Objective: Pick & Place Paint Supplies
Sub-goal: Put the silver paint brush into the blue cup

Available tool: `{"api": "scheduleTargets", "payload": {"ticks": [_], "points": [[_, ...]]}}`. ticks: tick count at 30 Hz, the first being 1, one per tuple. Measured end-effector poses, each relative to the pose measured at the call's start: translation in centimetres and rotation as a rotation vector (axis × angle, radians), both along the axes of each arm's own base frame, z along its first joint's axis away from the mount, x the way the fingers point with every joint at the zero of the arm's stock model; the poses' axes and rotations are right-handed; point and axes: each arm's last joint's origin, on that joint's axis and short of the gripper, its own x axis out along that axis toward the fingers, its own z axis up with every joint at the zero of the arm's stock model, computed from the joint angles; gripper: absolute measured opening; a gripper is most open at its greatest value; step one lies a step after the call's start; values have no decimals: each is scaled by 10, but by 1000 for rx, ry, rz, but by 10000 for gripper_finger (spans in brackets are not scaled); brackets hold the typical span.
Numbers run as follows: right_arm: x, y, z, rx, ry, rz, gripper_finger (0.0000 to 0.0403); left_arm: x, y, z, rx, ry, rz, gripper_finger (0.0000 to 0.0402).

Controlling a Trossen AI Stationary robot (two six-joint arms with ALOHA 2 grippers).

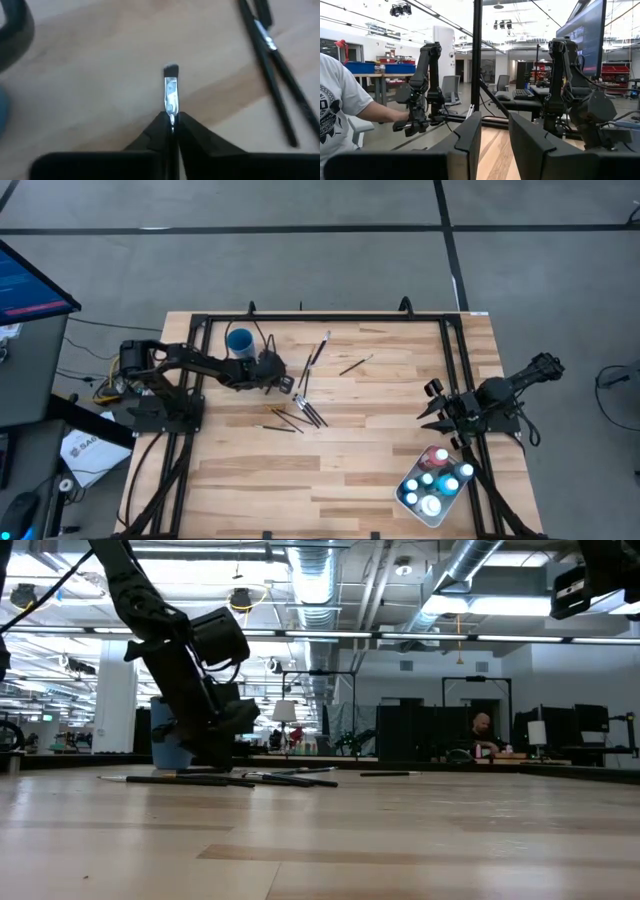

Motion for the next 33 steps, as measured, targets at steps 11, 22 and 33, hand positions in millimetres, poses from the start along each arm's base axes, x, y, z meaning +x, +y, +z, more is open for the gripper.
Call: {"api": "scheduleTargets", "payload": {"ticks": [11,22,33], "points": [[0,0,0,0,0,0,92,13,-22,18,23,-147,-134,5],[0,0,0,0,0,0,92,-12,-46,117,441,-387,-180,4],[0,0,0,0,1,0,92,-78,-39,158,778,-442,-49,4]]}}
